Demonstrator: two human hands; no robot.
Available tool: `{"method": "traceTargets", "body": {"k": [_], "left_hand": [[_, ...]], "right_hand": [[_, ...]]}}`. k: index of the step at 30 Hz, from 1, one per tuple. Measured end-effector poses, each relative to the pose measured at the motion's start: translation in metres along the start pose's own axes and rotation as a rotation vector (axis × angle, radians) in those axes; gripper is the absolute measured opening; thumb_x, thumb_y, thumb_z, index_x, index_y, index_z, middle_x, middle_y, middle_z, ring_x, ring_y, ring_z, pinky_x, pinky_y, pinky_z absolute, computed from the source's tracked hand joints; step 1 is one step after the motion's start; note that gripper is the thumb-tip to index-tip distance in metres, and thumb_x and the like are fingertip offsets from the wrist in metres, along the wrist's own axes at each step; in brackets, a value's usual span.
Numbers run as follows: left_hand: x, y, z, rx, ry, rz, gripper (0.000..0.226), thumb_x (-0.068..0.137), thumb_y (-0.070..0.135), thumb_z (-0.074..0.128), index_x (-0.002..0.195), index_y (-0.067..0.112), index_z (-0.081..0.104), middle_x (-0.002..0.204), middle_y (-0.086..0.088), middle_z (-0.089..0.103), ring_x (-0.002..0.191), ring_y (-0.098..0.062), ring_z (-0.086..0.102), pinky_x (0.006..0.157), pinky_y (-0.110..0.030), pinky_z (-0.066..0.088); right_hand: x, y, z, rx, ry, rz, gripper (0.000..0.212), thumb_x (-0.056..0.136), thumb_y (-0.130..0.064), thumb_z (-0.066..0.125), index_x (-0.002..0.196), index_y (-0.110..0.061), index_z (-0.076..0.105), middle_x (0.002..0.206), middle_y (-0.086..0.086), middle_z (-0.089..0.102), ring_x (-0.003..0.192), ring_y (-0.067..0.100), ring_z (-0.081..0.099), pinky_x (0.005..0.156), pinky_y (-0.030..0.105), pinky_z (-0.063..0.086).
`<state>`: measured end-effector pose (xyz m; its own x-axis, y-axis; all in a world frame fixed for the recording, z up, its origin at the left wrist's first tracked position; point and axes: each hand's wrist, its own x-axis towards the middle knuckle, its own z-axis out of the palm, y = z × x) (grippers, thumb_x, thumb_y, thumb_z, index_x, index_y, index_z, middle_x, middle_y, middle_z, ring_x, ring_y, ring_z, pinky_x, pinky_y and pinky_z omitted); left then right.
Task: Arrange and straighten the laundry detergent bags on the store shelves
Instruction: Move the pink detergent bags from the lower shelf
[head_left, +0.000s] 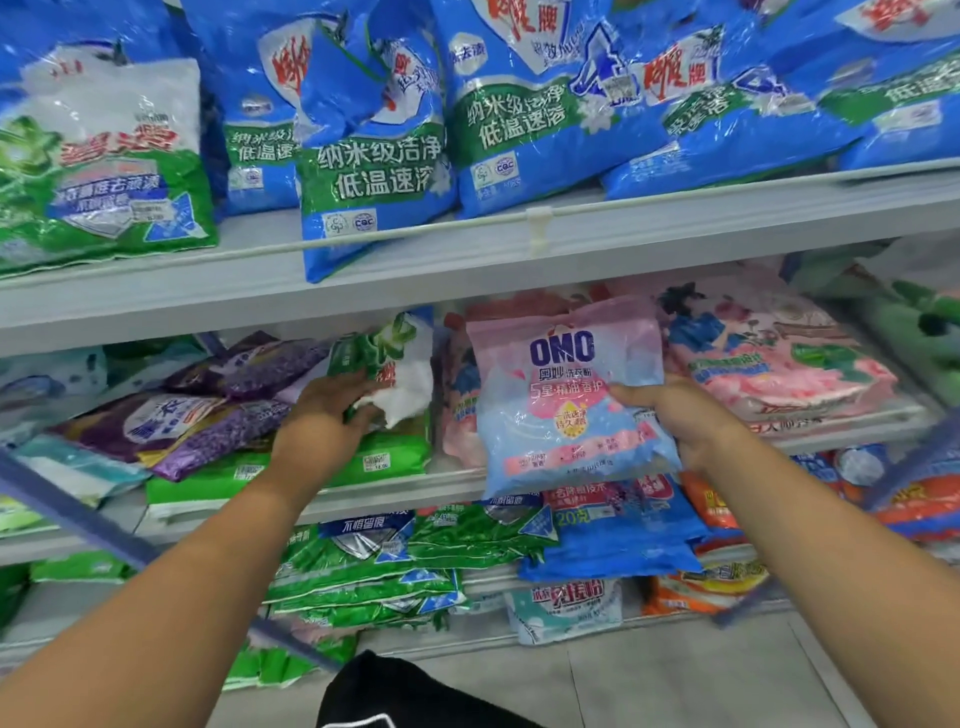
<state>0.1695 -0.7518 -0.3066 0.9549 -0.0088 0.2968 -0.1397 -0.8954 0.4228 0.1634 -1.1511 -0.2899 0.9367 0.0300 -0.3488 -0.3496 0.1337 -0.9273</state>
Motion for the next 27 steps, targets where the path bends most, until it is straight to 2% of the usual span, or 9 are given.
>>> {"method": "traceTargets", "body": {"k": [5, 8, 12, 14, 17, 19, 21, 24, 27], "left_hand": [[0.011, 0.003, -0.012, 0.07, 0.169, -0.088, 0.023, 0.096, 0.015, 0.062, 0.113, 0.002, 0.07, 0.108, -0.025, 0.07, 0.096, -0.042, 0.066, 0.077, -0.039, 0.047], [0.011, 0.006, -0.023, 0.142, 0.311, -0.085, 0.02, 0.095, 0.012, 0.062, 0.109, -0.001, 0.07, 0.1, -0.029, 0.07, 0.09, -0.046, 0.066, 0.073, -0.044, 0.05], [0.008, 0.006, -0.042, 0.28, 0.512, -0.078, 0.032, 0.087, 0.01, 0.064, 0.118, 0.006, 0.067, 0.108, -0.027, 0.068, 0.089, -0.047, 0.064, 0.067, -0.046, 0.053], [0.008, -0.001, -0.05, 0.331, 0.536, -0.116, 0.041, 0.084, 0.009, 0.063, 0.125, 0.009, 0.062, 0.12, -0.026, 0.063, 0.094, -0.047, 0.061, 0.067, -0.046, 0.051], [0.011, -0.007, -0.052, 0.439, 0.439, -0.305, 0.045, 0.085, 0.013, 0.064, 0.129, 0.014, 0.059, 0.133, -0.025, 0.054, 0.107, -0.047, 0.055, 0.069, -0.045, 0.047], [0.013, -0.008, -0.045, 0.566, 0.236, -0.415, 0.044, 0.089, 0.024, 0.062, 0.131, 0.015, 0.058, 0.137, -0.025, 0.052, 0.122, -0.046, 0.048, 0.088, -0.049, 0.046], [0.013, -0.009, -0.035, 0.577, 0.032, -0.455, 0.049, 0.092, 0.038, 0.057, 0.136, 0.017, 0.054, 0.143, -0.02, 0.048, 0.135, -0.042, 0.037, 0.106, -0.052, 0.038], [0.006, -0.012, -0.019, 0.595, -0.104, -0.414, 0.067, 0.089, 0.052, 0.047, 0.147, 0.02, 0.039, 0.153, -0.014, 0.034, 0.14, -0.039, 0.026, 0.112, -0.056, 0.029], [0.012, -0.009, -0.019, 0.551, -0.255, -0.472, 0.087, 0.086, 0.064, 0.041, 0.158, 0.023, 0.015, 0.168, -0.009, 0.008, 0.152, -0.039, 0.004, 0.118, -0.064, 0.002]], "right_hand": [[0.009, -0.009, 0.003, -0.026, 0.001, -0.049, 0.053, 0.083, -0.021, 0.079, 0.132, -0.012, 0.061, 0.128, 0.0, 0.068, 0.122, 0.024, 0.06, 0.109, 0.044, 0.044], [0.011, -0.018, 0.009, -0.001, 0.015, -0.075, 0.069, 0.072, -0.029, 0.087, 0.134, -0.016, 0.06, 0.128, 0.001, 0.069, 0.12, 0.027, 0.063, 0.107, 0.049, 0.047], [0.012, -0.025, 0.023, 0.11, -0.038, -0.026, 0.02, 0.09, -0.01, 0.071, 0.11, -0.008, 0.068, 0.1, 0.008, 0.078, 0.083, 0.025, 0.077, 0.064, 0.04, 0.064], [0.013, -0.024, 0.027, 0.124, -0.038, 0.004, 0.017, 0.094, -0.008, 0.066, 0.109, -0.003, 0.067, 0.093, 0.011, 0.079, 0.078, 0.027, 0.077, 0.057, 0.041, 0.063], [0.02, -0.014, 0.032, 0.137, -0.032, 0.065, 0.027, 0.096, -0.012, 0.062, 0.118, 0.005, 0.064, 0.109, 0.024, 0.073, 0.084, 0.036, 0.076, 0.061, 0.047, 0.063], [0.024, -0.008, 0.032, 0.133, -0.031, 0.08, 0.029, 0.097, -0.011, 0.061, 0.12, 0.006, 0.063, 0.116, 0.025, 0.07, 0.09, 0.037, 0.075, 0.063, 0.049, 0.063], [0.024, -0.007, 0.03, 0.122, -0.02, 0.08, 0.029, 0.097, -0.01, 0.06, 0.122, 0.005, 0.063, 0.115, 0.024, 0.071, 0.097, 0.039, 0.072, 0.066, 0.049, 0.063], [0.022, -0.006, 0.026, 0.115, -0.036, 0.084, 0.034, 0.096, -0.012, 0.062, 0.127, 0.004, 0.062, 0.116, 0.021, 0.072, 0.099, 0.039, 0.073, 0.066, 0.046, 0.064], [0.019, -0.003, 0.026, 0.112, -0.039, 0.096, 0.036, 0.098, -0.013, 0.059, 0.129, 0.006, 0.059, 0.118, 0.023, 0.071, 0.104, 0.043, 0.07, 0.072, 0.055, 0.062]]}}
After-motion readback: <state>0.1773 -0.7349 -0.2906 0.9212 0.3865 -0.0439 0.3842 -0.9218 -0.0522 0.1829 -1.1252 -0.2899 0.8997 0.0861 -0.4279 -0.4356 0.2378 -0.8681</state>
